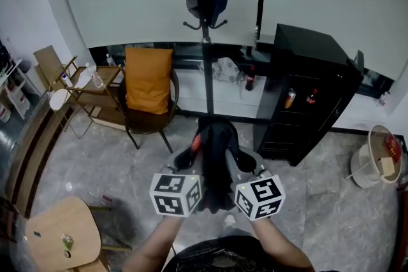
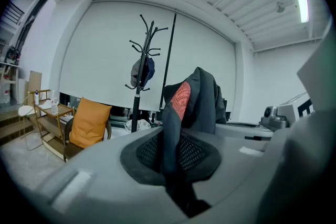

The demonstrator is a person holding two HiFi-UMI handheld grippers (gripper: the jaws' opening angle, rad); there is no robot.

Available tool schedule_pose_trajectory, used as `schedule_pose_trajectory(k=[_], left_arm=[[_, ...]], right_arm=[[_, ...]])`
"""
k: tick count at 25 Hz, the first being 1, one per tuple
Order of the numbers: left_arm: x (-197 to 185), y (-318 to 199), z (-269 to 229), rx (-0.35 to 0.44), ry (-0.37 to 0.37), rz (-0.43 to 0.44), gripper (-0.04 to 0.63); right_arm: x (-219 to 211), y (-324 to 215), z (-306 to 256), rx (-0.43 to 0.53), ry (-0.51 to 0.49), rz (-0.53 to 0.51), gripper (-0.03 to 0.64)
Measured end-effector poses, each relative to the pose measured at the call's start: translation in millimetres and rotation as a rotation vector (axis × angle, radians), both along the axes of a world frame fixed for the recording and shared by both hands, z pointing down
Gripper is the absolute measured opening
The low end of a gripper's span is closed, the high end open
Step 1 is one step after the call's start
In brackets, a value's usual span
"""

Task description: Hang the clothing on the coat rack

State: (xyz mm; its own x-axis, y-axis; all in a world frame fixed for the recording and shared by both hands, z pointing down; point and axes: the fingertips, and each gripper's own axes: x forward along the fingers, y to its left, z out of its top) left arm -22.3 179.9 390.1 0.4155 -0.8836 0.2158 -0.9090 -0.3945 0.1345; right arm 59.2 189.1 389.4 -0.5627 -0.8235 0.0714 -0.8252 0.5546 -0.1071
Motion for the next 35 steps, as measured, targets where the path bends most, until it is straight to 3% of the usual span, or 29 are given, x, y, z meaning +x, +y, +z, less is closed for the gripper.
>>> schedule_pose_trajectory(k=[21, 35], left_arm=[[36.6, -128.5, 0.7, -0.031, -0.01, -0.046, 0.035], [41.1, -170.3, 8.5, -0.041, -0.016, -0.082, 0.035]], right_arm=[[36.7, -135.3, -2.1, -0.022, -0.007, -0.063, 0.02], [41.2, -180.4, 5.2, -0.024, -0.01, -0.101, 0.02]])
